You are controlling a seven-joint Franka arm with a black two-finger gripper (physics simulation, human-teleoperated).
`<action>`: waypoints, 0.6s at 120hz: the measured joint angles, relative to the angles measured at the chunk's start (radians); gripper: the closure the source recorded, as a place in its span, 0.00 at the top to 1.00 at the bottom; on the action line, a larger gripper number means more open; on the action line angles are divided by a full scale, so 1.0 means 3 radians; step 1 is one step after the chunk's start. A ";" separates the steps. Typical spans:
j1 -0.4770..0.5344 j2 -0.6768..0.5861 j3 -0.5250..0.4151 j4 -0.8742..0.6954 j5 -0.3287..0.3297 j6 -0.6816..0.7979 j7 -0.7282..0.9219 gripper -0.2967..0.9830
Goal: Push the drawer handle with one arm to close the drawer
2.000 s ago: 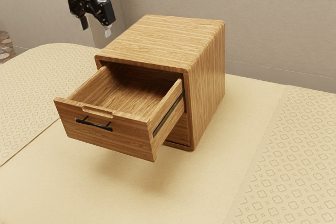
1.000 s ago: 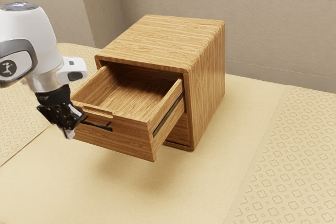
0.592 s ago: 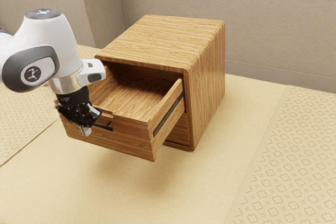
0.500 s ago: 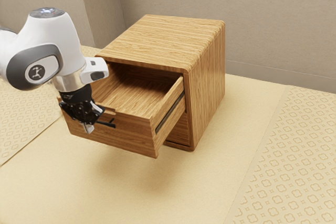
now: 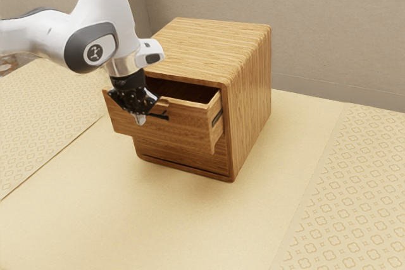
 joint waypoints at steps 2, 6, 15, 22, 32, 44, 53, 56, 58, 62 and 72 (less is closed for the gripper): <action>-0.0001 0.0026 0.0003 0.0027 -0.0001 0.0001 0.0002 0.15; -0.0004 0.0086 0.0020 0.0077 -0.0005 0.0003 0.0005 0.15; 0.0004 0.0232 0.0043 0.0212 -0.0011 0.0004 0.0014 0.15; 0.0008 0.0332 0.0051 0.0320 -0.0012 0.0003 0.0020 0.15; 0.0012 0.0455 0.0054 0.0459 -0.0012 -0.0001 0.0029 0.15; 0.0003 0.0592 0.0067 0.0615 -0.0014 -0.0003 0.0046 0.15; -0.0037 0.0683 0.0111 0.0698 -0.0021 -0.0003 0.0067 0.15; -0.0046 0.0706 0.0124 0.0722 -0.0022 -0.0002 0.0076 0.15; -0.0051 0.0729 0.0131 0.0745 -0.0023 -0.0001 0.0082 0.15; -0.0051 0.0778 0.0142 0.0797 -0.0025 0.0000 0.0095 0.15; -0.0026 0.0860 0.0164 0.0898 -0.0025 0.0001 0.0130 0.15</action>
